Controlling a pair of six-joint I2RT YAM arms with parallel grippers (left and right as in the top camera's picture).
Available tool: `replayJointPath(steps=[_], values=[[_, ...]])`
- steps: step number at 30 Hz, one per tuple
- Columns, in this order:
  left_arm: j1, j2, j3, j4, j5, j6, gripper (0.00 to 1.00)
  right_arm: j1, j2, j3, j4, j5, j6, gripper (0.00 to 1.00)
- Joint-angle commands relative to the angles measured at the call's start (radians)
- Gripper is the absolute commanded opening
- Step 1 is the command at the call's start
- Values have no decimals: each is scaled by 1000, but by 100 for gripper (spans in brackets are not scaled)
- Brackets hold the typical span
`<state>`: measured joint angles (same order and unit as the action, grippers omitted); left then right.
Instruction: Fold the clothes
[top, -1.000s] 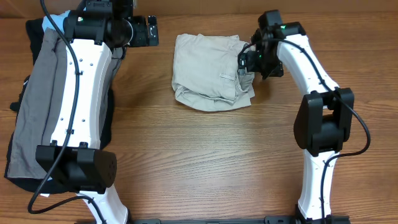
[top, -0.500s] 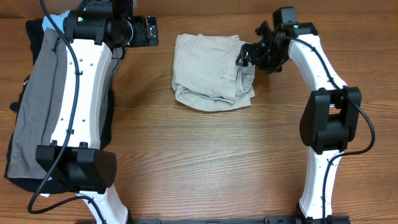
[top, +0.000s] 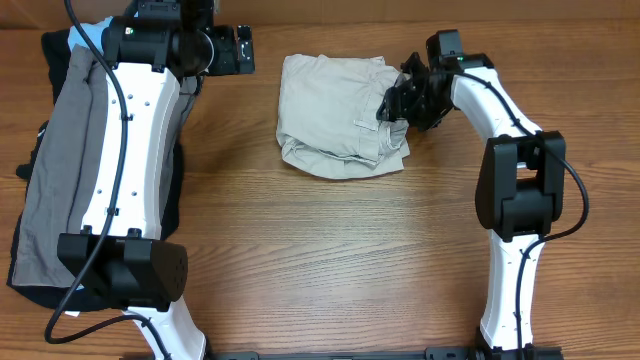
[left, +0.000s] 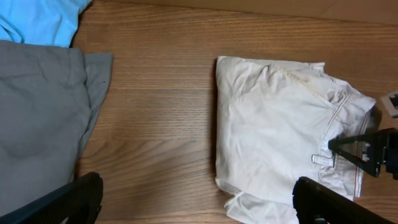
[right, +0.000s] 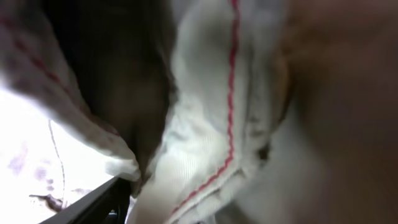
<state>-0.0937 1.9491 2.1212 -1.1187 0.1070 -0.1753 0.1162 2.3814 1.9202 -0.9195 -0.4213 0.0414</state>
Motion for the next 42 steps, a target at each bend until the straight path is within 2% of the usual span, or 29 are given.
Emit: replayJointPath(steps=[1, 4, 6, 8, 10, 11, 12, 21, 30, 34, 39, 42], values=[[2, 14, -1, 5, -11, 22, 100, 45, 11, -51, 35, -6, -5, 71], [2, 14, -5, 16, -10, 21, 100, 75, 15, -79, 57, -6, -5, 69], [2, 14, -5, 21, -10, 20, 100, 87, 17, -87, 59, -6, -4, 61], [2, 16, -5, 24, -10, 18, 100, 92, 17, -89, 61, -6, 9, 31], [2, 19, -5, 26, -10, 18, 100, 91, 17, -88, 72, -7, 46, 13], [2, 20, -5, 27, -10, 18, 100, 87, 17, -88, 79, -7, 68, 6], [2, 23, -5, 26, -10, 18, 100, 80, 17, -88, 87, -8, 95, 4], [2, 42, -6, 27, -10, 10, 100, -56, 16, -86, 211, -161, 316, 4], [2, 53, -6, 27, -10, -43, 100, -341, 16, -86, 314, -155, 542, 4], [2, 60, -6, 27, -10, -42, 100, -526, 16, -86, 317, -65, 738, 4], [2, 60, -6, 39, -10, -43, 100, -677, 16, -87, 315, 26, 974, 4], [2, 60, -6, 47, -10, -43, 100, -718, 16, -86, 315, 66, 1041, 4]])
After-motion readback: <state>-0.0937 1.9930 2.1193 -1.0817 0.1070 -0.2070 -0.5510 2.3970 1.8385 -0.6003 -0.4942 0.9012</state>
